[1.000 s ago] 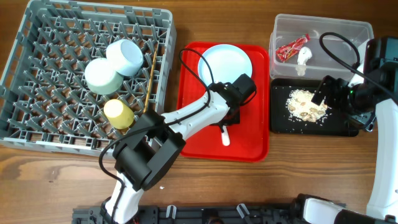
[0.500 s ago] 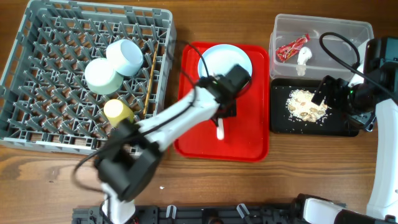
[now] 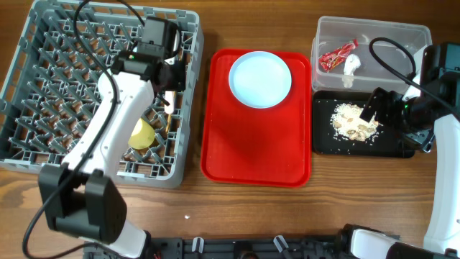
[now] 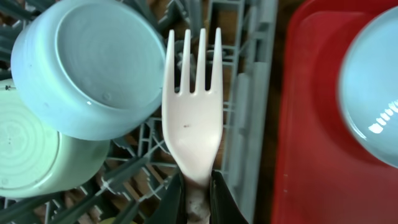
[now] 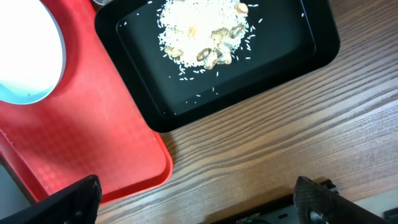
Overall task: Sort waste into correct bins and load items into the dishwasher rack
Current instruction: 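Insert the white fork into the dish rack, then grasp the edge of the white plate with the left gripper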
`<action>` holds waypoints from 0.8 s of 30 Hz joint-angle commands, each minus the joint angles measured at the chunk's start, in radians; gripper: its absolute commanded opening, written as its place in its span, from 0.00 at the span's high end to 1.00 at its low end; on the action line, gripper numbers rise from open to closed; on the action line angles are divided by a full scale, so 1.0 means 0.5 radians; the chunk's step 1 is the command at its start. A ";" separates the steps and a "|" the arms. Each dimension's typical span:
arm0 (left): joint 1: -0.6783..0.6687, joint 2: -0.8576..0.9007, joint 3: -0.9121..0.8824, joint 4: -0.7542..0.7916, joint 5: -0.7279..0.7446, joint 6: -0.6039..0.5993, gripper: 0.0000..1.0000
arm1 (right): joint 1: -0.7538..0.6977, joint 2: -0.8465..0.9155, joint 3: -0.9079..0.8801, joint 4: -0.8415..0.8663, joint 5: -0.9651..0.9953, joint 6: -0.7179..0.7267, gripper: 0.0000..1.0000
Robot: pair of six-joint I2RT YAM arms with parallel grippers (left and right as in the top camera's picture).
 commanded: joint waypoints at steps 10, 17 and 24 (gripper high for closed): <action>0.023 0.188 0.010 0.156 0.153 0.140 0.49 | -0.007 -0.026 0.039 -0.004 0.000 0.012 0.01; -0.342 -0.061 0.053 0.298 0.385 0.140 0.50 | -0.007 -0.026 0.039 -0.001 -0.001 0.000 0.00; -0.887 0.245 0.053 0.636 0.398 0.636 0.35 | -0.007 -0.026 0.039 0.003 -0.008 0.000 0.00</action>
